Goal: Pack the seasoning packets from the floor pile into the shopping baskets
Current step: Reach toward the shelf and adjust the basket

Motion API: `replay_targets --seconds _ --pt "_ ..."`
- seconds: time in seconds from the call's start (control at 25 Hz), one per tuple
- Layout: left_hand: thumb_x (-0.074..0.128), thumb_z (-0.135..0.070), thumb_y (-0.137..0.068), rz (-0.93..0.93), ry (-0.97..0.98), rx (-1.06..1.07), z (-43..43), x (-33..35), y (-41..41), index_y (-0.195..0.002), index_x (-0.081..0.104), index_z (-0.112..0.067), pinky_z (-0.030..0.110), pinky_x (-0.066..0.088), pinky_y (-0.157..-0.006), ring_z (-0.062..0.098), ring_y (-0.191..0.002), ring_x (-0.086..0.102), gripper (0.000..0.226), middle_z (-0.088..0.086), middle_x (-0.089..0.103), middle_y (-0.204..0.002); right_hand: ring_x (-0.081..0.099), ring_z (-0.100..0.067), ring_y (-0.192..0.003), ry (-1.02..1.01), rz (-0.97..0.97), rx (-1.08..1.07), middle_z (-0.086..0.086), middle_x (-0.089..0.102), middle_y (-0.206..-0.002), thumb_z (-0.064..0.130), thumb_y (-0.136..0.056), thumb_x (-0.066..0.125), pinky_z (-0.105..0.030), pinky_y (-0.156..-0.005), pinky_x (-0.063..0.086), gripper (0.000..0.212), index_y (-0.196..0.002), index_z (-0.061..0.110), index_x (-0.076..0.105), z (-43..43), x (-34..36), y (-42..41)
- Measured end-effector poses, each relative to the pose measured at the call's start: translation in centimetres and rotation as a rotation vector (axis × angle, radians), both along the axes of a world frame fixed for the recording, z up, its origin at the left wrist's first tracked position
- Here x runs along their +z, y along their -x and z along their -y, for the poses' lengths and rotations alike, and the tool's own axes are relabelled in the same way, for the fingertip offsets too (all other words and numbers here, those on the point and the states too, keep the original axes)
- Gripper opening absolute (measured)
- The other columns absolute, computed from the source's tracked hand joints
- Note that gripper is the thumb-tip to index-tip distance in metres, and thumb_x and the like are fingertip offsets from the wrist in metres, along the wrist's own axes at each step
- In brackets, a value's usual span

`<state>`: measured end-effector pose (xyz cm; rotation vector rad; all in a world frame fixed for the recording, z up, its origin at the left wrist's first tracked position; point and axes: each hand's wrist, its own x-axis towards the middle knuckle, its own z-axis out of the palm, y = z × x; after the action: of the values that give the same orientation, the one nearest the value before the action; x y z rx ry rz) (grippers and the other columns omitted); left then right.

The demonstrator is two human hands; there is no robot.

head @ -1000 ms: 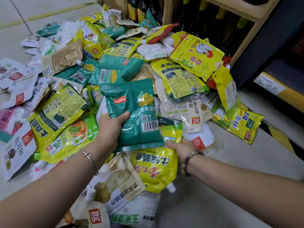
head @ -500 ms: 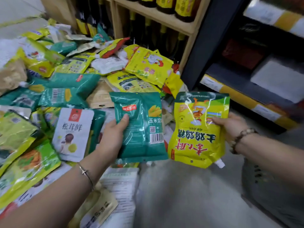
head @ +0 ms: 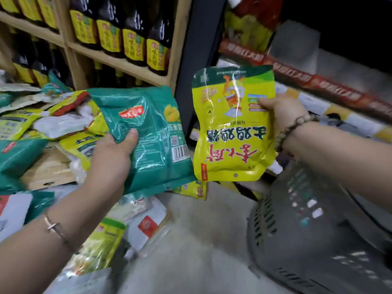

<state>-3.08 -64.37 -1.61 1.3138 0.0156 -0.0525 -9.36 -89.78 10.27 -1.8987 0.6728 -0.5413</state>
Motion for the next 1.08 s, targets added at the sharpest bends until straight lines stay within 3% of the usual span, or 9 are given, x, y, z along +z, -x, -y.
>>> replay_targets --seconds 0.12,0.2,0.32,0.4,0.48,0.64,0.76,0.92,1.08 --pt "0.057 -0.021 -0.094 0.099 0.123 -0.07 2.7 4.6 0.7 -0.081 0.066 -0.022 0.025 0.056 -0.054 0.007 -0.068 0.071 0.016 -0.013 0.074 -0.076 0.055 -0.01 -0.077 0.072 0.067 -0.029 -0.003 0.062 -0.103 0.015 -0.09 0.055 -0.033 -0.091 0.048 0.037 -0.126 0.004 0.054 2.7 4.2 2.0" --pt "0.057 -0.021 -0.093 0.156 0.147 -0.163 4.9 7.2 1.5 -0.086 0.068 -0.02 0.026 0.057 -0.057 0.01 -0.074 0.072 0.014 -0.009 0.075 -0.083 0.062 -0.017 -0.081 0.005 0.171 -0.046 -0.005 0.064 -0.095 0.011 -0.09 0.054 -0.037 -0.088 0.052 0.028 -0.117 0.005 0.059 4.8 6.6 3.7" --pt "0.059 -0.022 -0.091 0.242 0.076 -0.245 8.4 10.3 3.0 -0.078 0.071 -0.019 0.024 0.057 -0.061 0.011 -0.071 0.071 0.019 -0.008 0.074 -0.078 0.068 -0.015 -0.061 -0.127 0.341 -0.036 -0.001 0.069 -0.067 0.005 -0.09 0.05 -0.03 -0.057 0.057 0.011 -0.091 0.009 0.06 8.3 9.2 7.1" --pt "0.058 -0.02 -0.092 0.292 0.064 -0.285 11.5 12.3 4.1 -0.075 0.068 -0.015 0.019 0.053 -0.052 0.007 -0.06 0.068 0.02 -0.01 0.072 -0.068 0.068 -0.015 -0.062 -0.117 0.382 -0.087 -0.001 0.07 -0.071 0.005 -0.09 0.05 -0.029 -0.053 0.056 0.014 -0.097 0.009 0.061 11.2 10.3 10.1" --pt "0.056 -0.018 -0.093 0.323 0.082 -0.34 15.0 14.4 5.4 -0.074 0.067 -0.014 0.017 0.049 -0.044 0.006 -0.054 0.066 0.022 -0.009 0.071 -0.063 0.068 -0.015 -0.063 -0.1 0.387 -0.137 -0.002 0.071 -0.076 0.006 -0.091 0.049 -0.029 -0.054 0.056 0.019 -0.106 0.009 0.06 14.4 10.8 13.4" --pt "0.056 -0.022 -0.094 0.312 0.009 -0.492 22.2 15.9 8.1 -0.082 0.067 -0.013 0.026 0.055 -0.056 0.013 -0.064 0.07 0.019 -0.004 0.074 -0.071 0.068 -0.02 -0.067 -0.115 0.308 -0.248 -0.009 0.069 -0.089 0.007 -0.091 0.048 -0.033 -0.057 0.056 0.019 -0.106 0.01 0.06 20.3 9.3 19.1" --pt "0.053 -0.02 -0.096 0.324 -0.096 -0.647 26.8 15.4 10.5 -0.084 0.067 -0.015 0.027 0.056 -0.053 0.015 -0.066 0.071 0.02 -0.002 0.074 -0.075 0.066 -0.025 -0.072 -0.167 0.236 -0.332 -0.014 0.067 -0.094 0.006 -0.09 0.05 -0.04 -0.067 0.056 0.015 -0.099 0.01 0.061 23.9 6.1 22.4" --pt "0.057 -0.021 -0.094 0.395 -0.412 -0.795 32.1 13.1 13.0 -0.083 0.07 -0.017 0.035 0.057 -0.067 0.018 -0.069 0.071 0.018 -0.001 0.074 -0.076 0.065 -0.03 -0.069 -0.348 0.086 -0.453 -0.022 0.066 -0.095 0.006 -0.088 0.053 -0.039 -0.063 0.056 0.023 -0.109 0.001 0.061 27.2 -0.9 26.1" --pt "0.057 -0.006 -0.091 0.269 -0.712 -0.945 35.9 9.4 15.8 -0.092 0.067 -0.007 0.047 0.056 -0.078 0.033 -0.078 0.068 0.01 0.018 0.071 -0.088 0.062 -0.035 -0.086 -0.293 -0.179 -0.531 -0.029 0.062 -0.103 0.001 -0.084 0.06 -0.049 -0.085 0.05 0.023 -0.105 -0.009 0.061 28.6 -7.0 27.8"
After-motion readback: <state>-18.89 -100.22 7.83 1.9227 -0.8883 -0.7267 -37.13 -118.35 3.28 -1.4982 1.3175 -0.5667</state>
